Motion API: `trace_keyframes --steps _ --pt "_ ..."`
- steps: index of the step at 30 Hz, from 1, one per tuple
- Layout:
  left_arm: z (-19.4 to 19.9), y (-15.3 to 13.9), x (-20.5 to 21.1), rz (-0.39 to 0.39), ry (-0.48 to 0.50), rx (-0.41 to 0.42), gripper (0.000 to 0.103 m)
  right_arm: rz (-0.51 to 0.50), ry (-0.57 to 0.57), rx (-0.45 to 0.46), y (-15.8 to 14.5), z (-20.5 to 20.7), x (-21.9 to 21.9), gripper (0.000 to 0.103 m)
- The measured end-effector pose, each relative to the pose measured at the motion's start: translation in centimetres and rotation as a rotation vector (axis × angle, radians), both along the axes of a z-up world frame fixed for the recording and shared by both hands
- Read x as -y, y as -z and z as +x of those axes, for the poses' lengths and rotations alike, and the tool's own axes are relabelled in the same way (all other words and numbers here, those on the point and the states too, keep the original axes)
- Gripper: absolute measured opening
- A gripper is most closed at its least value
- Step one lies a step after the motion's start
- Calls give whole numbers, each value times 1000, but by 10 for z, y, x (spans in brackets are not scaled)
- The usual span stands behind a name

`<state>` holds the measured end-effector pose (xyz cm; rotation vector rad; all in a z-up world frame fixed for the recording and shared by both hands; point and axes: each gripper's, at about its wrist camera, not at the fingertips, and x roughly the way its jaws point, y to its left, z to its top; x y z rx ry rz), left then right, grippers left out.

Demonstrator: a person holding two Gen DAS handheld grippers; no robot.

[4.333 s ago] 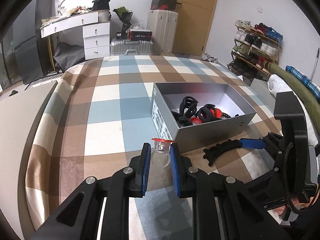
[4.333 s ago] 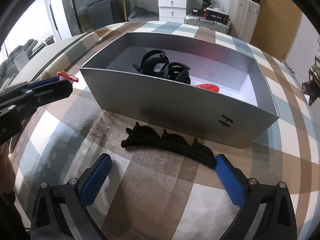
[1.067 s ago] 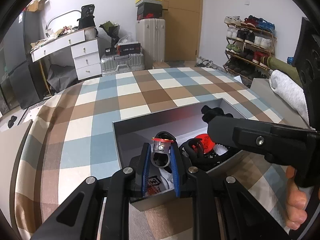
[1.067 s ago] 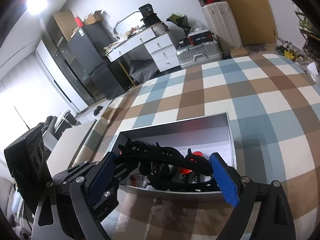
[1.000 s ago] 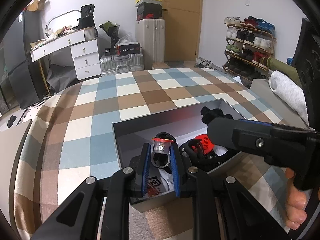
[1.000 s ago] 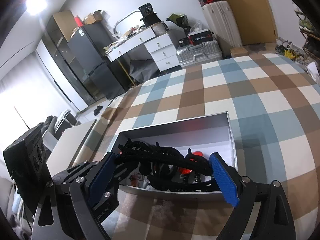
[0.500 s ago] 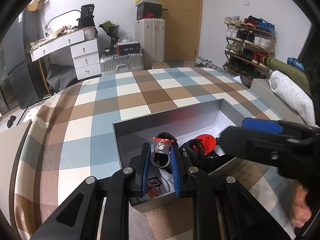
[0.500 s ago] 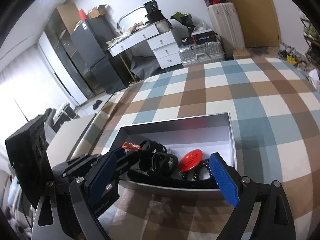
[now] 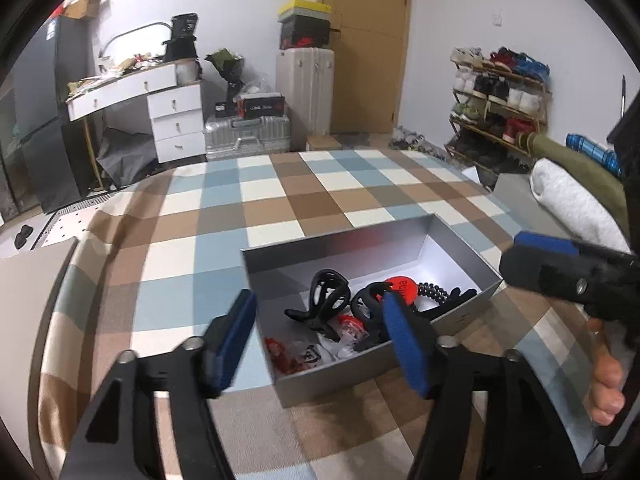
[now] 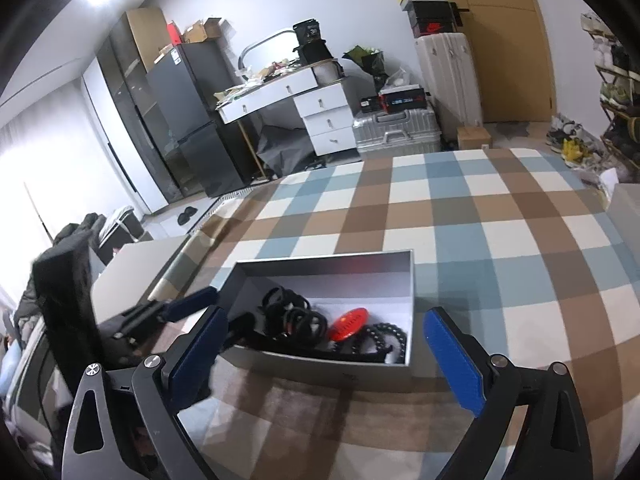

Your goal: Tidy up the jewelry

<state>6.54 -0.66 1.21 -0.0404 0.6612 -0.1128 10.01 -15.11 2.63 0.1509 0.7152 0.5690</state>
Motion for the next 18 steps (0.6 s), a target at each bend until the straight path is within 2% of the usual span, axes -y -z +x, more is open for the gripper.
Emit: trace_keyframes --steps 1,5,7,8,13,18 --pt "-2 -1 -2 -9 -8 4 81 -5 -5 4 0 -1 1 102" --pt "-14 -6 -7 -52 -32 25 86 -33 -16 32 2 -9 3 103" --pt "-19 -7 -8 -50 -56 36 100 -44 -22 47 3 -12 3 103" --pt "-22 -7 -8 -48 -73 47 102 -54 -29 63 4 -15 3 103" --pt "-30 -6 -11 -57 -98 67 102 -106 -46 125 6 -26 5 103" --pt "-37 -1 -8 -35 -98 90 102 -126 -57 188 10 -36 9 103"
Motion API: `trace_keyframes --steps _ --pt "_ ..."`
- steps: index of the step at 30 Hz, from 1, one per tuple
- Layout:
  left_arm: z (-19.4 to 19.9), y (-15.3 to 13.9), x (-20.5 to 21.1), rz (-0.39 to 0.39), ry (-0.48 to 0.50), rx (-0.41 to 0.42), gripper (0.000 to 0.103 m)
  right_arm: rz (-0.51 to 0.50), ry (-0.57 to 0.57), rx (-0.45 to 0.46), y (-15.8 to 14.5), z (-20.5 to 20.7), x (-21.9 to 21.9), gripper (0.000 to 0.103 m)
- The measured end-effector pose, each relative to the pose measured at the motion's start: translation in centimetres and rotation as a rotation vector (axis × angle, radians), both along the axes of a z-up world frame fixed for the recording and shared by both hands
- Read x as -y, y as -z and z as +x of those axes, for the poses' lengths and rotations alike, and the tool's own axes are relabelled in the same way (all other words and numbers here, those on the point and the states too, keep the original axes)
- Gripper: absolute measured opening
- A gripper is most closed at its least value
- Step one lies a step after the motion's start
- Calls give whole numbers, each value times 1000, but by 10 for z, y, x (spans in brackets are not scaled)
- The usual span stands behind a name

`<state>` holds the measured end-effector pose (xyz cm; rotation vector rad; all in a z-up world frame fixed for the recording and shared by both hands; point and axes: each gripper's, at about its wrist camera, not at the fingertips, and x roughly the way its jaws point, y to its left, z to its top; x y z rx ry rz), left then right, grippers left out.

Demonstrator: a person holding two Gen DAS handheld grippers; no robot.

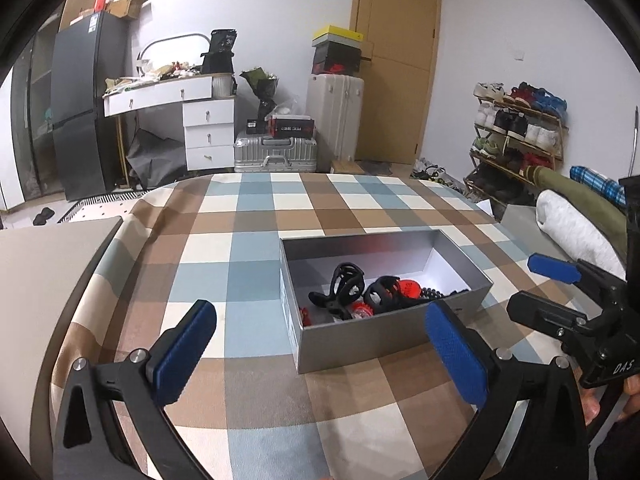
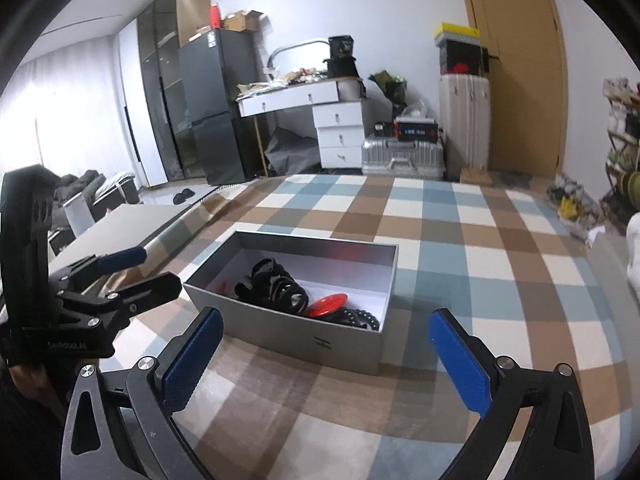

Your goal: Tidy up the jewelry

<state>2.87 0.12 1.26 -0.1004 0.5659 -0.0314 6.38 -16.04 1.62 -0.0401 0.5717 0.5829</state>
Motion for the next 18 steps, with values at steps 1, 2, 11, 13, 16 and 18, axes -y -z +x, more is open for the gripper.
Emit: trace_keyframes --steps 1,2,11,13,16,18 --pt "-2 2 0 0 2 12 102 2 -3 3 1 -1 1 103" --pt "-4 3 0 -1 1 25 102 10 -1 13 2 -2 3 103" --pt "-9 8 2 31 -2 69 102 6 -10 90 10 -13 7 103" --pt "-10 9 3 33 11 74 102 25 -9 91 11 -13 10 103" --pt "-11 10 6 45 12 76 102 47 3 76 15 -11 12 103" --pt "-12 9 6 46 12 82 102 50 9 76 17 -12 13 103"
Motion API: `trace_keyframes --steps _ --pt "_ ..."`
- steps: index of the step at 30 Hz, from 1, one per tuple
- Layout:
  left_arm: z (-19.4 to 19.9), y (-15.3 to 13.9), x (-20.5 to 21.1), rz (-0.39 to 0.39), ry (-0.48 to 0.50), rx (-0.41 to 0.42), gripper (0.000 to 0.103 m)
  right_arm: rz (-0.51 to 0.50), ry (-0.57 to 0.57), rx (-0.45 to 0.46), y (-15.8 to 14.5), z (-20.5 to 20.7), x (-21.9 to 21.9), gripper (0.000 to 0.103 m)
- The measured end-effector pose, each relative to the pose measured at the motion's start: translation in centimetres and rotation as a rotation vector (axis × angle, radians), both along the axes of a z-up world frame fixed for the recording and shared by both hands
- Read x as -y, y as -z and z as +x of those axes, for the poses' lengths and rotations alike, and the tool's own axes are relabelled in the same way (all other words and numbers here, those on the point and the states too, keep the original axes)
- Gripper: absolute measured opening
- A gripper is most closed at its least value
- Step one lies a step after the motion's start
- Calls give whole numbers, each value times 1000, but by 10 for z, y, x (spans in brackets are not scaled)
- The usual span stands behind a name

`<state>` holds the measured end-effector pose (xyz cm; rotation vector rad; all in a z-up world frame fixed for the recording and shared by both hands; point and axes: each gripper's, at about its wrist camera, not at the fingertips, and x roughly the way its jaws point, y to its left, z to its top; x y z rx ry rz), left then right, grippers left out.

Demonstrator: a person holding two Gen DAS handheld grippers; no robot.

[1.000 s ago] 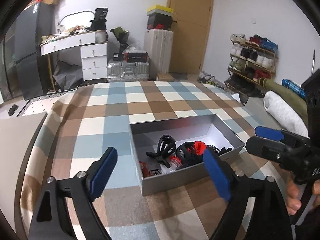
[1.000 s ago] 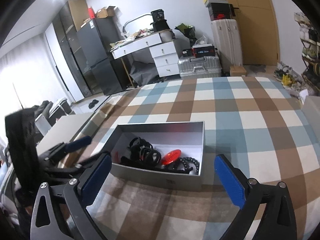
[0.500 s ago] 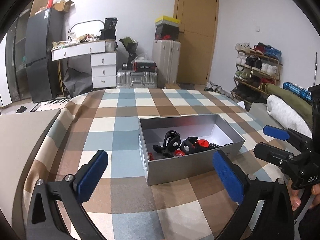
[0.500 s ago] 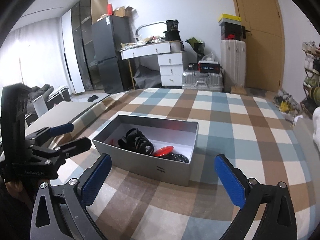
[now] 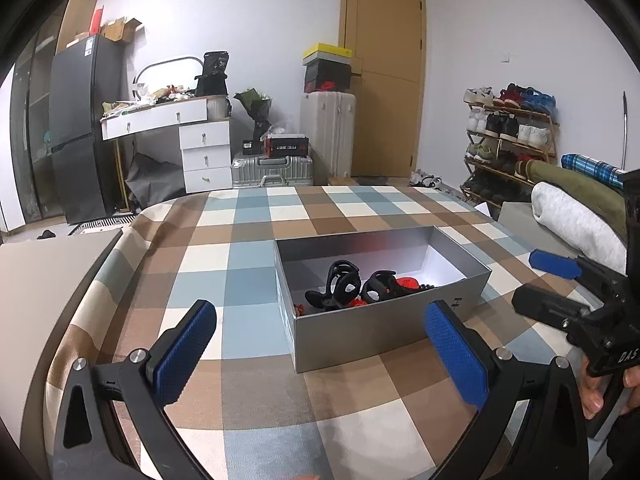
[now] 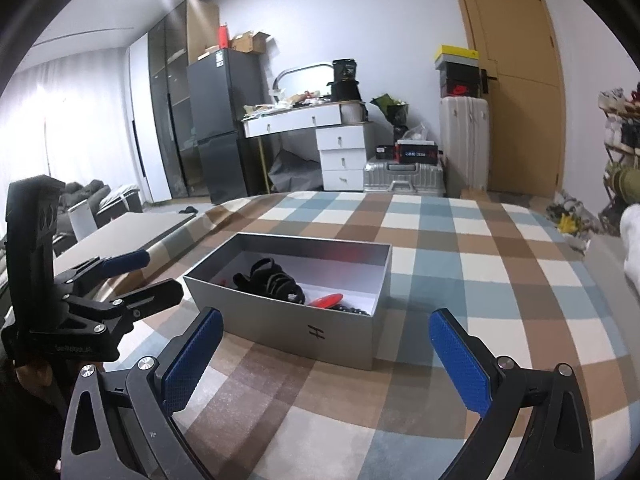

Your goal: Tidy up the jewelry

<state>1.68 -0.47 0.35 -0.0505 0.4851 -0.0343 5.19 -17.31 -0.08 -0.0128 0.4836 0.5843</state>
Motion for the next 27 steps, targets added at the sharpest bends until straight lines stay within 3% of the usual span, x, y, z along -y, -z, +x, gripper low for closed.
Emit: trace_keyframes --steps 27 --pt "0 1 0 -2 4 -7 102 6 31 27 -1 -6 4 103"
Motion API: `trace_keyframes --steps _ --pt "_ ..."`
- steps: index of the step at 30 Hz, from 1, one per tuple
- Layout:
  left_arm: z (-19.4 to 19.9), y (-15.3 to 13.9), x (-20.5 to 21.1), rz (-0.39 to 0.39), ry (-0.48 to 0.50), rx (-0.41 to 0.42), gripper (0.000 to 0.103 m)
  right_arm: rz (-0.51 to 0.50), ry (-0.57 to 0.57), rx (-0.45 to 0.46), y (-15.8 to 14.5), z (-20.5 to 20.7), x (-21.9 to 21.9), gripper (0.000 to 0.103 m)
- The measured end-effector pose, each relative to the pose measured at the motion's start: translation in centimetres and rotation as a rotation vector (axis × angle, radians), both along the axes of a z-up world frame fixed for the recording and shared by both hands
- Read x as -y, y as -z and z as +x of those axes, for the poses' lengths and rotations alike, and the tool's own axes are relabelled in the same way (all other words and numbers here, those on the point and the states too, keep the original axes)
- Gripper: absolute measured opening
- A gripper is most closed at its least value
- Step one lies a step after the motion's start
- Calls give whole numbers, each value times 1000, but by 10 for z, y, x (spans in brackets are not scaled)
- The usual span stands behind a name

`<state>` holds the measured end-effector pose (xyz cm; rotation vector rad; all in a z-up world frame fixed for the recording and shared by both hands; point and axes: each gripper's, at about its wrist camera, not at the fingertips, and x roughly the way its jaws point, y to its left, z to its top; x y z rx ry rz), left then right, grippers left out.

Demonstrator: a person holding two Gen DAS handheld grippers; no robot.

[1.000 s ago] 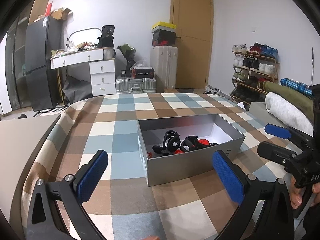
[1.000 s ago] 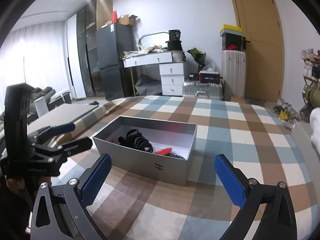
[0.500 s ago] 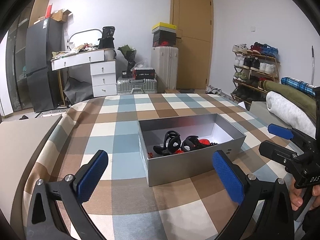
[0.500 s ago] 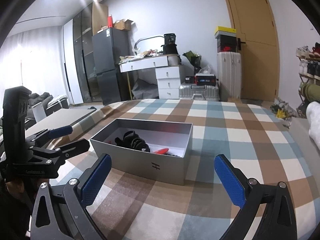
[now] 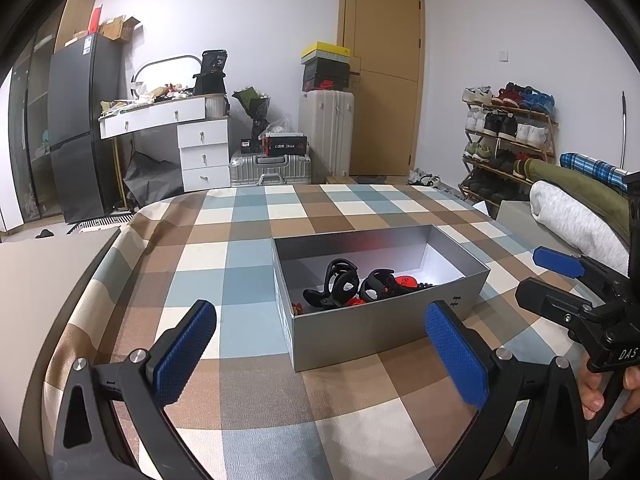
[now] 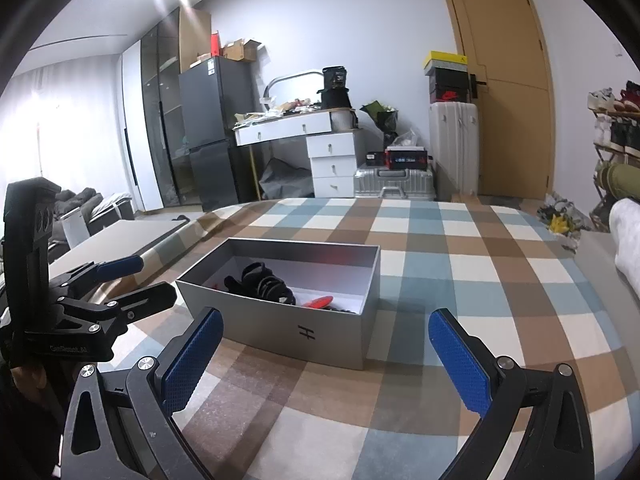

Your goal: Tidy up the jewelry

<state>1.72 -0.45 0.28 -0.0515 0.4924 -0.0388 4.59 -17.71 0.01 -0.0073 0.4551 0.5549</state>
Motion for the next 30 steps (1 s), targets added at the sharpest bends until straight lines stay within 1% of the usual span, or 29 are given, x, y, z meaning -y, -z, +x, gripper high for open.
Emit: trace_keyframes --steps 22,30 --pt "0 1 0 2 -1 -8 102 0 5 -1 0 1 1 103" --pt "0 1 0 -1 -4 -6 102 -21 2 13 1 0 -1 103"
